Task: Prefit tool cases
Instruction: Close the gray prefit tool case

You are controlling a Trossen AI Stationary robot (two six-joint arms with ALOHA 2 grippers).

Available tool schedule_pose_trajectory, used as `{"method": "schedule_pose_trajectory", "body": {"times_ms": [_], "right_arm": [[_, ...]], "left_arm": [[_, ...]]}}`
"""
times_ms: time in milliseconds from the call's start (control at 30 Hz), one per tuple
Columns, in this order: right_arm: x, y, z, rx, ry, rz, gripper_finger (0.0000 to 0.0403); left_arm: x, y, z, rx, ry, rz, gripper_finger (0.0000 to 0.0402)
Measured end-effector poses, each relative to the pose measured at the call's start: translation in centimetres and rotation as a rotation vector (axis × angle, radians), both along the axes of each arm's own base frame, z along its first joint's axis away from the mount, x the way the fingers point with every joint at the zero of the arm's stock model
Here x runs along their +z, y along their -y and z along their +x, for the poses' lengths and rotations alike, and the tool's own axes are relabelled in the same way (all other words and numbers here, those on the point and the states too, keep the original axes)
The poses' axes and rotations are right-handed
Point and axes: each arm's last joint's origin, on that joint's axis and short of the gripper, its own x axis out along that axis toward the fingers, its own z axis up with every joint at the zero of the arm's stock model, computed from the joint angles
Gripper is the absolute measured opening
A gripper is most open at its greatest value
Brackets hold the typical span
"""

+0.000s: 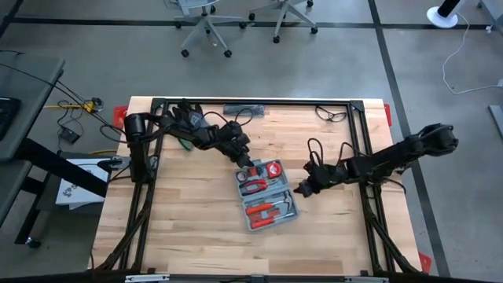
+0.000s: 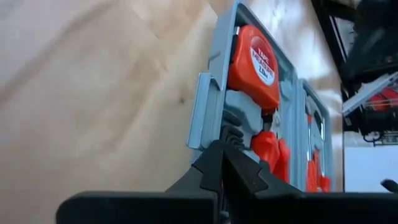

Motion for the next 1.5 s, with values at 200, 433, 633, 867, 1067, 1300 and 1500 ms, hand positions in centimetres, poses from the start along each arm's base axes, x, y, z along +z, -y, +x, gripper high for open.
{"method": "schedule_pose_trajectory", "body": {"times_ms": [200, 433, 633, 867, 1067, 1300, 1500], "right_arm": [[0.0, -1.9, -0.6, 0.095, -0.005, -0.002, 0.0000], [0.0, -2.6, -0.8, 0.071, 0.015, -0.048, 0.0000], [-0.5, -2.1, -0.4, 0.035, 0.002, -0.071, 0.0000], [-1.5, -2.1, 1.4, 0.061, 0.074, -0.033, 0.0000], [-1.9, -2.3, 1.8, 0.069, 0.089, -0.033, 0.0000], [-1.9, -2.3, 1.8, 0.073, 0.089, -0.039, 0.0000], [-2.0, -2.3, 1.8, 0.070, 0.085, -0.047, 0.0000]], "left_arm": [[0.1, -2.5, -0.8, 0.057, 0.026, -0.010, 0.0000], [2.3, -4.4, 0.0, 0.043, 0.120, -0.001, 0.0000], [3.3, -6.1, 0.4, 0.105, 0.002, 0.176, 0.0000], [2.7, -7.3, 0.9, -0.005, -0.165, 0.253, 0.0000], [2.0, -7.1, 1.2, -0.140, -0.137, 0.150, 0.0000], [2.6, -8.4, 1.1, -0.081, -0.089, 0.071, 0.0000], [2.7, -8.4, 1.0, -0.103, -0.067, 0.044, 0.0000]]}}
